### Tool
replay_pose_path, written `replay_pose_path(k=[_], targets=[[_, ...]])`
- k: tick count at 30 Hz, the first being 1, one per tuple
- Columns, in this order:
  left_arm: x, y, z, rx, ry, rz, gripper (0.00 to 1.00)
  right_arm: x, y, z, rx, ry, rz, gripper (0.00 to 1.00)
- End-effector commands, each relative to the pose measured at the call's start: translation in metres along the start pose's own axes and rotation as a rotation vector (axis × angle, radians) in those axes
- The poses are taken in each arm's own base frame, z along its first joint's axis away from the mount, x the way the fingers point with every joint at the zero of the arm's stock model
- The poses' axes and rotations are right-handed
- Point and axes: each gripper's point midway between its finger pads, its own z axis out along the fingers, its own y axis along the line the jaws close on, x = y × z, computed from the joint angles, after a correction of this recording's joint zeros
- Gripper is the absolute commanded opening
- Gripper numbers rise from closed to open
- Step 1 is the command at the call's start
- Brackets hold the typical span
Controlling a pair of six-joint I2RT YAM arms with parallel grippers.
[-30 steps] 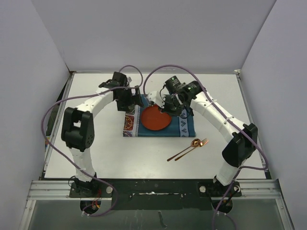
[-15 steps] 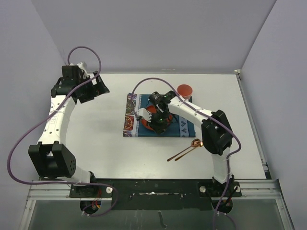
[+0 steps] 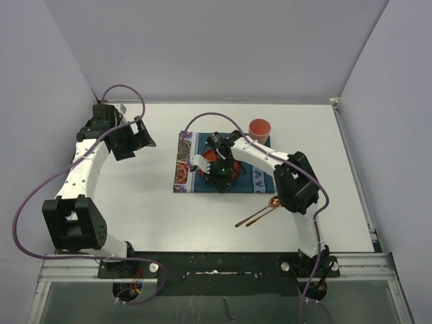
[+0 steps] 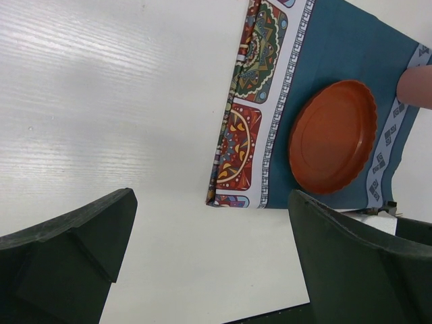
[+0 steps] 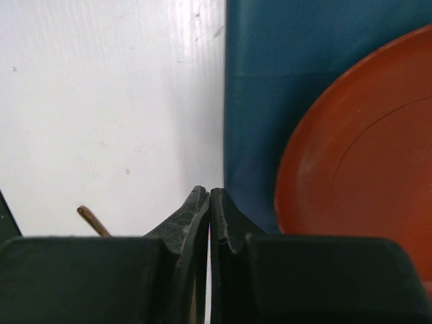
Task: Set the dinner table for one person
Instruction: Place the plate on the napkin.
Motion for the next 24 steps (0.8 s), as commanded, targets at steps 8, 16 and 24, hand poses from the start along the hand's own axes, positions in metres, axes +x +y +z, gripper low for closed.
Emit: replay_pose_path(k=[8,16,24], targets=[[-0.01,-0.004,-0.024,0.042,-0.08,0.017,0.98,-0.016,-0.042,-0.01,0.062,-0.074,-0.024,0.0],[-0.007,-0.005,-0.017,0.059,-0.067,0.002,0.98,-0.008,-0.055,-0.02,0.083,-0.091,0.008,0.0],[-0.01,-0.01,-0.01,0.094,-0.059,-0.013,0.98,-0.004,-0.06,-0.027,0.1,-0.083,0.012,0.0]])
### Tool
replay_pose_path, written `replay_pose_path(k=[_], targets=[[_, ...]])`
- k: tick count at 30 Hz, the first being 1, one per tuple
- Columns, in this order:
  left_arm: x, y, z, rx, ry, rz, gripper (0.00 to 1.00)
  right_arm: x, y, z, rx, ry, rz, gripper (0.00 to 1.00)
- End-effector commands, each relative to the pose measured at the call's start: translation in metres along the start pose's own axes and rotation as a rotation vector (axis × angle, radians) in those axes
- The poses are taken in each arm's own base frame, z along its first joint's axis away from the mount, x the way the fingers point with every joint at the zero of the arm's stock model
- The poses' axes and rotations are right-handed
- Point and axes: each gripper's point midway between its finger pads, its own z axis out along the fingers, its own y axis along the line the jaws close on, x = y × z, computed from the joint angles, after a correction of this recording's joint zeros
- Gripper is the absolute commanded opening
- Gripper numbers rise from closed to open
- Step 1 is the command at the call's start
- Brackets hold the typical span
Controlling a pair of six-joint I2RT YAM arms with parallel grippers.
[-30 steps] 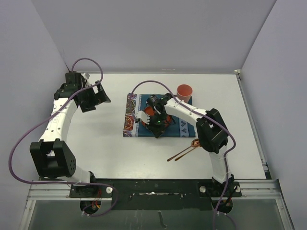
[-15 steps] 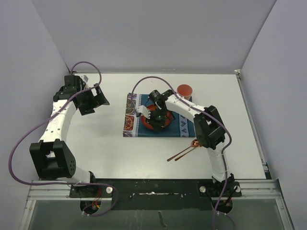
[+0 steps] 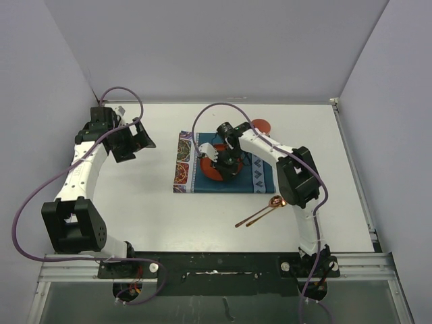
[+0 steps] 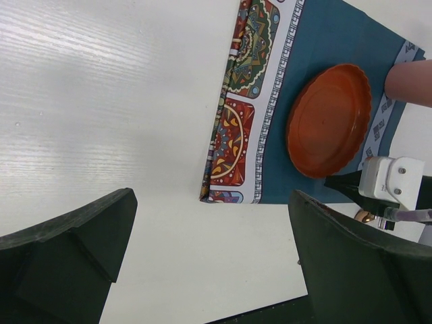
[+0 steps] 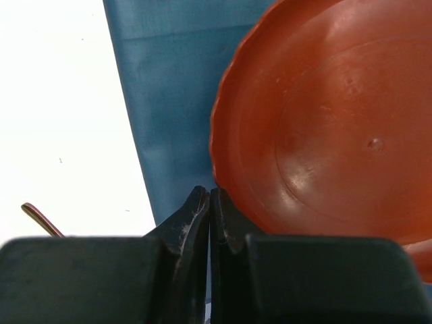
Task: Set the dinner table for one person
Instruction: Place the plate on the napkin.
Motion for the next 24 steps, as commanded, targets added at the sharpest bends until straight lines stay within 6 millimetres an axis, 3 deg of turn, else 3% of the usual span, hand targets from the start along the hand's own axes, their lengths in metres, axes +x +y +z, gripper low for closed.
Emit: replay_pose_path(k=[1,6,10,13,15,21,24], targets=[[-0.018,-0.015,-0.009,0.069,-0.076,0.018,0.98,-0.017,-0.009,-0.017,0.039,-0.041,-0.038,0.0],[-0.041,-0.019,-0.017,0.054,-0.133,0.059,0.98,-0.022,-0.002,-0.038,0.051,-0.012,-0.053,0.0],[-0.067,-0.034,-0.028,0.086,-0.192,0.079,0.98,-0.019,0.01,-0.059,0.082,0.033,-0.066,0.0],[-0.084,-0.039,-0.029,0.093,-0.24,0.092,0.98,-0.006,0.0,-0.086,0.208,0.059,-0.025,0.0],[-0.087,-0.033,-0.015,0.075,-0.239,0.082,0.98,0.01,-0.02,-0.114,0.338,0.049,0.05,0.0],[-0.065,-0.021,0.04,0.137,-0.137,-0.06,0.97,0.102,-0.089,-0.221,0.671,-0.124,0.441,0.0],[-0.055,-0.012,0.06,0.143,-0.142,-0.108,0.84,0.13,-0.105,-0.253,0.79,-0.159,0.509,0.0]])
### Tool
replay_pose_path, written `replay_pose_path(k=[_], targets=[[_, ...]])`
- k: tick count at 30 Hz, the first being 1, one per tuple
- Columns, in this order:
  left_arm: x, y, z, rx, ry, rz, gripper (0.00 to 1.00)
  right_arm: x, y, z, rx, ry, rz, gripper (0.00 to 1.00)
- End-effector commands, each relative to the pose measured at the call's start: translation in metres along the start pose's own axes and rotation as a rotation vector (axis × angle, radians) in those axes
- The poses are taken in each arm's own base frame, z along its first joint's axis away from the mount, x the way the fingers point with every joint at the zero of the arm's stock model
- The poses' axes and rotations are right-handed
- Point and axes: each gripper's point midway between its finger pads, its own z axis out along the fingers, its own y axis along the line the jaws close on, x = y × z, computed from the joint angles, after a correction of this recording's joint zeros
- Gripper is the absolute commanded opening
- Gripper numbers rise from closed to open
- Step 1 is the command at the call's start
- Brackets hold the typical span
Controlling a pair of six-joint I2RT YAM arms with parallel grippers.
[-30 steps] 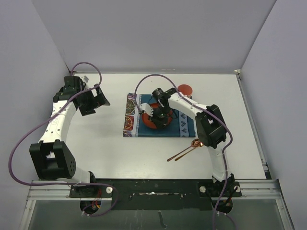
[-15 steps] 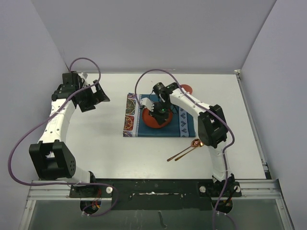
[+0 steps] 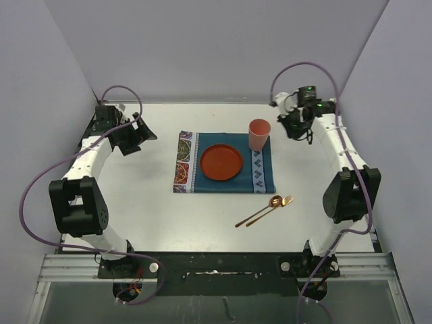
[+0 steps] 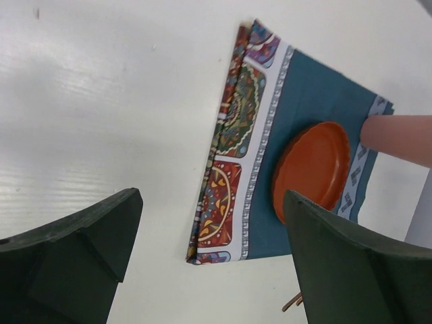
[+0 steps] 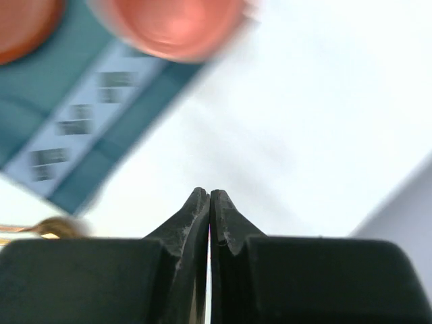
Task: Set the dinner table for one person
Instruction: Place the plate on the napkin, then adjust the napkin at the center of the board.
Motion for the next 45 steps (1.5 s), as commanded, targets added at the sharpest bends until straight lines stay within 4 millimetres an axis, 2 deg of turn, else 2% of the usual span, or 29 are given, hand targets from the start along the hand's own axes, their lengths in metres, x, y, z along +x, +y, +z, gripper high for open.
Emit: replay_pose_path(k=[1,3,4,5,6,11,13,16,17,22,24,26,30,33,36,40,45], targets=[[-0.002,0.003,0.025,0.058,-0.046,-0.071,0.74,0.008,-0.062,-0.039,0.238,-0.086,0.131,0.0],[-0.004,0.005,0.031,0.06,-0.054,-0.075,0.34,0.006,-0.065,-0.04,0.261,-0.083,0.135,0.0],[-0.006,0.006,0.034,0.056,-0.054,-0.073,0.17,0.005,-0.065,-0.04,0.258,-0.081,0.147,0.0],[-0.008,0.006,0.037,0.054,-0.05,-0.07,0.03,0.006,-0.065,-0.041,0.254,-0.079,0.155,0.0],[-0.007,0.008,0.043,0.054,-0.034,-0.061,0.0,0.01,-0.067,-0.041,0.258,-0.069,0.158,0.0],[-0.004,-0.004,0.07,0.139,-0.002,-0.054,0.0,0.036,-0.083,-0.022,0.275,0.001,0.197,0.0],[-0.002,-0.013,0.082,0.165,0.022,-0.072,0.02,0.034,-0.084,-0.014,0.253,0.0,0.24,0.0],[0.002,-0.033,0.101,0.151,0.04,-0.034,0.13,0.032,-0.083,-0.008,0.225,-0.003,0.236,0.0],[-0.003,-0.042,0.107,0.152,0.029,-0.013,0.14,0.033,-0.082,-0.007,0.223,-0.004,0.228,0.0],[0.003,-0.073,0.141,0.19,0.066,-0.006,0.15,0.037,-0.077,-0.008,0.239,-0.033,0.21,0.0],[0.004,-0.079,0.153,0.187,0.073,0.008,0.15,0.04,-0.074,-0.01,0.242,-0.033,0.201,0.0],[0.006,-0.076,0.163,0.158,0.08,0.027,0.15,0.043,-0.074,-0.014,0.255,-0.032,0.188,0.0],[0.014,-0.045,0.18,0.052,0.105,0.002,0.14,0.043,-0.076,-0.02,0.257,-0.033,0.178,0.0],[0.012,-0.027,0.186,0.015,0.091,-0.034,0.14,0.042,-0.076,-0.023,0.256,-0.04,0.173,0.0],[0.008,-0.024,0.192,0.018,0.09,-0.043,0.16,0.041,-0.077,-0.024,0.253,-0.041,0.169,0.0],[0.003,-0.027,0.201,0.031,0.095,-0.016,0.24,0.041,-0.077,-0.024,0.244,-0.044,0.17,0.0],[0.009,-0.028,0.21,0.049,0.128,0.005,0.25,0.047,-0.078,-0.024,0.244,-0.039,0.181,0.0]])
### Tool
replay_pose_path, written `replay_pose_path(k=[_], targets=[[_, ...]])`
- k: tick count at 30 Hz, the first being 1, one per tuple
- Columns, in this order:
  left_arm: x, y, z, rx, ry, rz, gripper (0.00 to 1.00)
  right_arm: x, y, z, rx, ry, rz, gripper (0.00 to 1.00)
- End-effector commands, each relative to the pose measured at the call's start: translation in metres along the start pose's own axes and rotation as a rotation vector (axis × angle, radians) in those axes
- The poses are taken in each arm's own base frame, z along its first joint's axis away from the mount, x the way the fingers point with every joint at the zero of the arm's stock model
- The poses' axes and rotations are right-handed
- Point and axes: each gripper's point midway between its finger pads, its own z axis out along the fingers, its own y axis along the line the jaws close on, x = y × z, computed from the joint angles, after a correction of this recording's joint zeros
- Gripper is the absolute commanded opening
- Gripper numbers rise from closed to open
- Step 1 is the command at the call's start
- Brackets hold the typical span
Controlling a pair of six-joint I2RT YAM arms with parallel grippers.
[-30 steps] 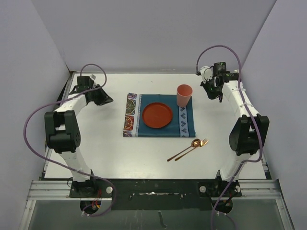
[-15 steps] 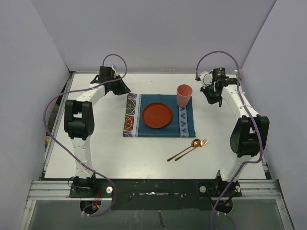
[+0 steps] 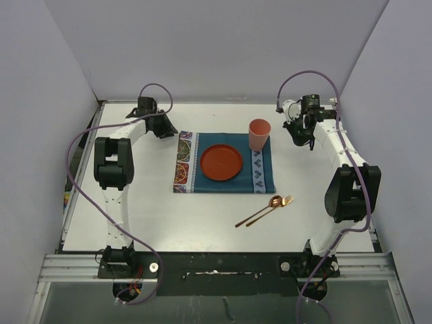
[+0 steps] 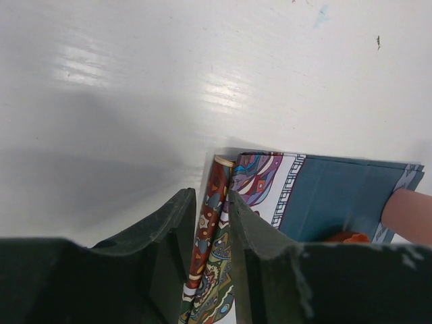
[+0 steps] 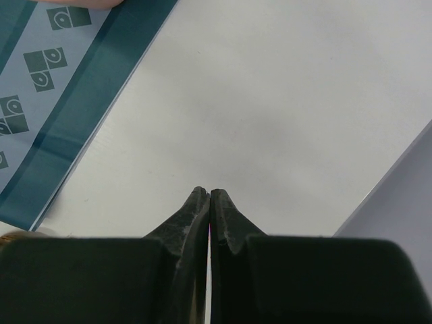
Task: Set the dinner table for one person
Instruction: Adjust the napkin at the center of the board.
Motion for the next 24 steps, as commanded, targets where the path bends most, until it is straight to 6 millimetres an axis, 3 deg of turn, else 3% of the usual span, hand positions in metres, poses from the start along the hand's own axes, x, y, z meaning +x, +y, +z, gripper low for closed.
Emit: replay_pose_path(k=[1,12,24], targets=[[-0.007,-0.012,0.009,0.04,0.0,0.049,0.26,-0.017,-0.016,-0.024,0.049,-0.086,0.002,0.0],[0.002,-0.014,0.005,0.065,0.02,0.063,0.26,-0.014,-0.021,-0.019,0.056,-0.071,0.007,0.0],[0.016,-0.017,0.021,0.093,0.06,0.051,0.26,-0.011,-0.021,-0.019,0.06,-0.057,0.006,0.0]])
